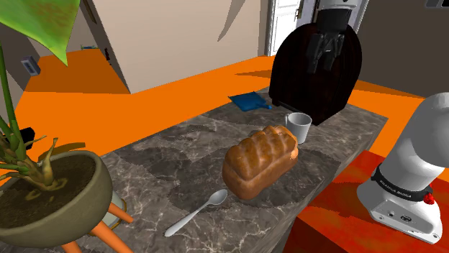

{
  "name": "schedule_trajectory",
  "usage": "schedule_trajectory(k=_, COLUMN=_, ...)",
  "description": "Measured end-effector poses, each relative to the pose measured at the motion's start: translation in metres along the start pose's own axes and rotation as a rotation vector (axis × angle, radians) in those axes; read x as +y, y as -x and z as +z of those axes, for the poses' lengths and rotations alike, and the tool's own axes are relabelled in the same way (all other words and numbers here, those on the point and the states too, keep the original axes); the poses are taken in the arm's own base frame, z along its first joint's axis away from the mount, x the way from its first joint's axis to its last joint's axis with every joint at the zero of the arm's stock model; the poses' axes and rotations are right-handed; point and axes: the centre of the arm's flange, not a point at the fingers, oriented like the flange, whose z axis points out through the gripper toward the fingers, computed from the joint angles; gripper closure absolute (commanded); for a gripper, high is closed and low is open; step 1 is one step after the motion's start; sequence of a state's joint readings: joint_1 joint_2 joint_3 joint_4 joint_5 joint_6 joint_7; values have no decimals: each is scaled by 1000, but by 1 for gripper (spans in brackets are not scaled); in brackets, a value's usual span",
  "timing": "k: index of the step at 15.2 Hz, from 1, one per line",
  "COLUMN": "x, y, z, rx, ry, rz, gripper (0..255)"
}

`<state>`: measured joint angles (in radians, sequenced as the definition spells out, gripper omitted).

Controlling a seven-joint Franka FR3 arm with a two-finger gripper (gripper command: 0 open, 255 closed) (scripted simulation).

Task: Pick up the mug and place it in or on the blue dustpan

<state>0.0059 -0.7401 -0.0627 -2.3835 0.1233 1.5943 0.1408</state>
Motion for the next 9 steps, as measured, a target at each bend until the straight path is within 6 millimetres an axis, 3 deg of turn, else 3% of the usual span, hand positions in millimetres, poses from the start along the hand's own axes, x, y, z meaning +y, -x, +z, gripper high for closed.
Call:
schedule_trajectory(k=1, x=0, y=0, z=0, rx=0, ry=0, rz=0, gripper=0)
schedule_trajectory(k=4, x=7, y=-3, z=26, rx=9, ry=12, rz=19, gripper=0)
schedule_trajectory(k=9, x=23, y=-9, z=85, rx=32, ry=39, rz=64, gripper=0)
